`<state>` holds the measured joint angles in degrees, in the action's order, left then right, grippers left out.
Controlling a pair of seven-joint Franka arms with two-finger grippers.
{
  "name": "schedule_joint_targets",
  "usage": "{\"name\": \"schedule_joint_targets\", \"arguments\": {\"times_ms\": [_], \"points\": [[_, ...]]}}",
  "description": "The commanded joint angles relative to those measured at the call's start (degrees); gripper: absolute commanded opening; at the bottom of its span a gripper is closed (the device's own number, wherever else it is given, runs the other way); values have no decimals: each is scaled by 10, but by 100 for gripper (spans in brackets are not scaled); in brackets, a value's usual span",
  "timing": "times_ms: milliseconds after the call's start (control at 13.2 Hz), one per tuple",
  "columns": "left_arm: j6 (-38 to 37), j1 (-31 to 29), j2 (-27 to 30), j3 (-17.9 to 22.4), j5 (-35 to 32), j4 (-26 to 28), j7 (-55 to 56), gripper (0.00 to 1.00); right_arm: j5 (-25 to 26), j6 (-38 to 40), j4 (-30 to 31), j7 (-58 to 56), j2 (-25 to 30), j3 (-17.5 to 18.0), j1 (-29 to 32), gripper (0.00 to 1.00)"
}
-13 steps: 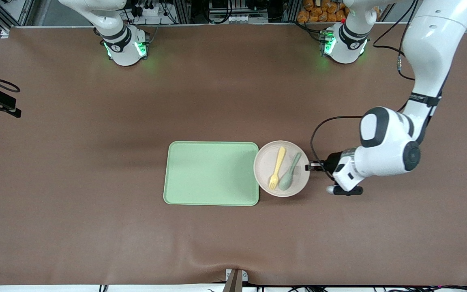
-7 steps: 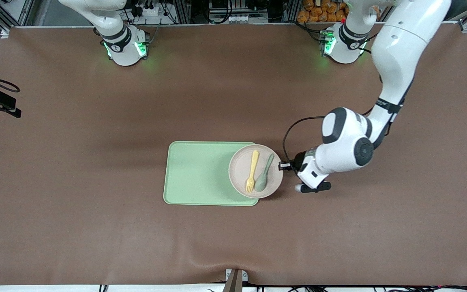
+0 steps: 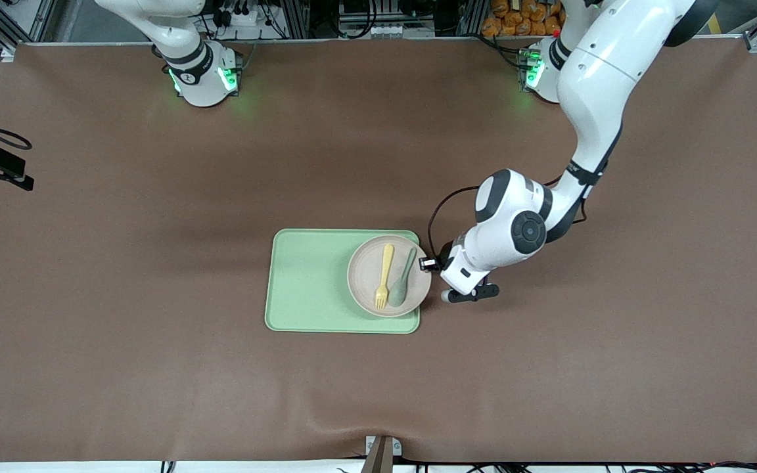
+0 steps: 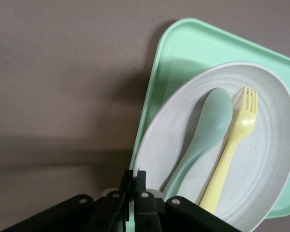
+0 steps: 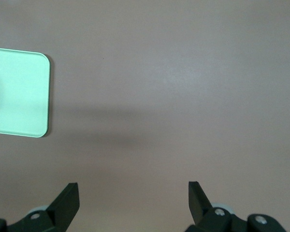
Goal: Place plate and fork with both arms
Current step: 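Slide the plate with the left gripper onto the green tray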
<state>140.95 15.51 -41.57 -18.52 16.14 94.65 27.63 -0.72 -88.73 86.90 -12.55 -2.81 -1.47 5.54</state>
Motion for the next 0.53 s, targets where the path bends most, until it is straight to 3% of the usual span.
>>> {"name": "schedule_joint_targets", "arguments": {"times_ms": [0, 453], "points": [[19, 25, -19, 10, -14, -25, 43, 0, 5, 3, -4, -6, -2, 9, 14, 100], [25, 70, -38, 49, -15, -43, 65, 0, 4, 1, -5, -5, -2, 9, 13, 100]]}}
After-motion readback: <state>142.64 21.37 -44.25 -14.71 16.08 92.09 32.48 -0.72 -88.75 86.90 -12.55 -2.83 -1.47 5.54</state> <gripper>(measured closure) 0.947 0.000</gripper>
